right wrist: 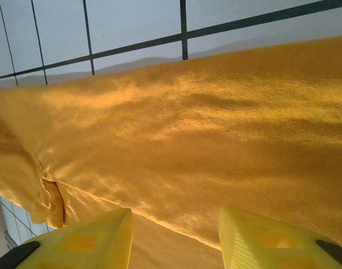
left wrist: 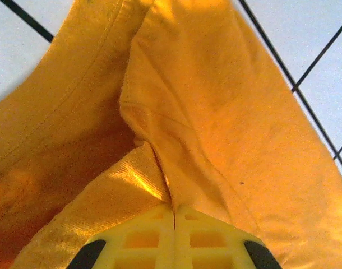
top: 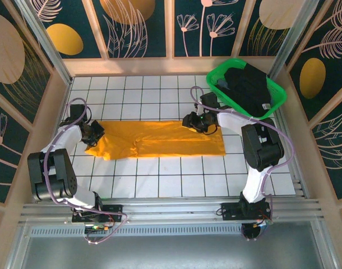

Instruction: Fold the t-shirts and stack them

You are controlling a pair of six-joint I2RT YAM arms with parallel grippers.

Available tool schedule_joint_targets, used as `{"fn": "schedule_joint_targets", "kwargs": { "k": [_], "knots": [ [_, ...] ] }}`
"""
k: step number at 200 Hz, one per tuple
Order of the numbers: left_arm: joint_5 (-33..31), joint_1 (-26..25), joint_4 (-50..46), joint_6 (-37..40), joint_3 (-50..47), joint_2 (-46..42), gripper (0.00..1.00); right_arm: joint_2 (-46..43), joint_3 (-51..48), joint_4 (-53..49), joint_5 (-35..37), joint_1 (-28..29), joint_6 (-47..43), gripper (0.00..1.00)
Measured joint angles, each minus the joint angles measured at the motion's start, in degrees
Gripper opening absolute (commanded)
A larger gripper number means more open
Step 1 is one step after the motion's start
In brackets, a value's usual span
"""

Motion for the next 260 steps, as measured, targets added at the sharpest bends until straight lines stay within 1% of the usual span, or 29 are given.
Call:
{"fn": "schedule_joint_targets", "kwargs": {
  "k": [31, 49, 77, 104, 146, 171, 237, 260],
  "knots": [
    [-0.68, 0.00, -0.85, 1.25, -1.46, 0.00, 0.17, 0.00, -0.04, 0.00, -0.02, 0.00, 0.00, 0.45],
    [-1.14, 0.00, -1.68, 2.14, -1.95, 0.00, 0.22, 0.00, -0.13, 0.00, -0.02, 0.00, 0.00, 0.45],
    [-1.11, 0.00, -1.84, 2.64, -1.95, 0.00, 0.23, 0.00, -0.13, 0.00, -0.02, 0.00, 0.00, 0.45],
    [-0.98, 0.00, -1.81, 2.64, -1.92, 0.00, 0.20, 0.00, -0.13, 0.00, -0.02, 0.00, 0.00, 0.45],
    [-0.46, 0.00, -1.70, 3.04, -2.03, 0.00, 0.06, -0.02, -0.70, 0.00, -0.02, 0.00, 0.02, 0.45],
    [-0.22, 0.00, -1.66, 3.13, -2.58, 0.00, 0.00, -0.02, -1.40, 0.00, 0.00, 0.00, 0.02, 0.45],
    [-0.04, 0.00, -1.64, 2.82, -2.56, -1.25, 0.00, -0.02, -1.49, 0.02, 0.00, 0.00, 0.02, 0.45],
    [-0.09, 0.00, -1.84, 2.58, -1.03, -1.70, 0.00, -0.02, -1.49, 0.02, 0.00, 0.00, 0.02, 0.45]
  ]
}}
